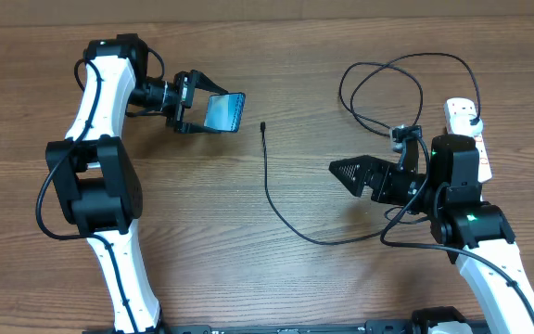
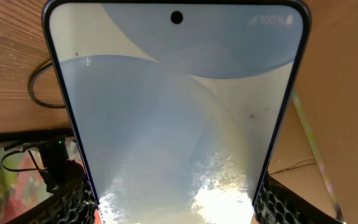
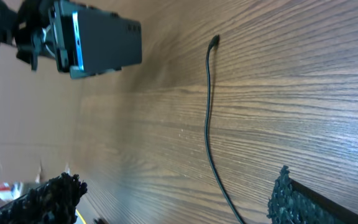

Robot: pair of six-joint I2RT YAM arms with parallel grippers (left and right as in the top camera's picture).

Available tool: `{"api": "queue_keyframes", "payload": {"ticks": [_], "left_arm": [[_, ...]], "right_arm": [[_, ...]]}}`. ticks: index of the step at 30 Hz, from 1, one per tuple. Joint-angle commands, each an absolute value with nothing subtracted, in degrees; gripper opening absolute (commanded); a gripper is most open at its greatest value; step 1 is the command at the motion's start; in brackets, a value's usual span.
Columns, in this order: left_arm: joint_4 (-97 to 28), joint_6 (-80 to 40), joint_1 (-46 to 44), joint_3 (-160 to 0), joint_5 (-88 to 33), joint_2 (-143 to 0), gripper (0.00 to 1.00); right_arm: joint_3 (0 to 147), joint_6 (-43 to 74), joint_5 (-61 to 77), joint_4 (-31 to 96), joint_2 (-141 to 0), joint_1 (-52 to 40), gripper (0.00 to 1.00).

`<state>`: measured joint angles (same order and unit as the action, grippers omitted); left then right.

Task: Plug charger to phone and switch on socket
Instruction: 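Move right gripper toward the phone held by left gripper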

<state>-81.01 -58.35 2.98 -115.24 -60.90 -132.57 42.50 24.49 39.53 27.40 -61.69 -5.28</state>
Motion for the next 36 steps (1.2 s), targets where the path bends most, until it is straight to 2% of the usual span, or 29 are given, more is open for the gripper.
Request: {"api": "queue_keyframes", "payload": {"ticks": [1,11,20,29,36], "left_arm": [[-81.2,-59.5,1.9,-116.9,-63.5,-132.9,0.41],[-81.0,-61.4,-1.1,-116.9,-60.2,-132.9,0.41],[-80.8,-62.3,-2.7,-116.9,-55.9,-132.9,0.40],[-80.8,-65.9,-3.3,-116.9,-44.4,-132.9,0.40],[-80.8,-66.5,-3.9,-116.9,-36.8,-132.9,0.40]], "right_arm": [[43.9,29.8,38.0,26.2,-62.6,-5.2,0.98],[44.4,33.7,37.4,25.5,-68.8,-7.0,0.90],[51.4,34.3,32.9,28.2,-72.7,-8.8,0.88],[59.2,34.1,30.5,29.1,-82.0,-13.3,0.88],[59.7,35.9,31.1,21.8,-88.6,-18.2,0.88]]}}
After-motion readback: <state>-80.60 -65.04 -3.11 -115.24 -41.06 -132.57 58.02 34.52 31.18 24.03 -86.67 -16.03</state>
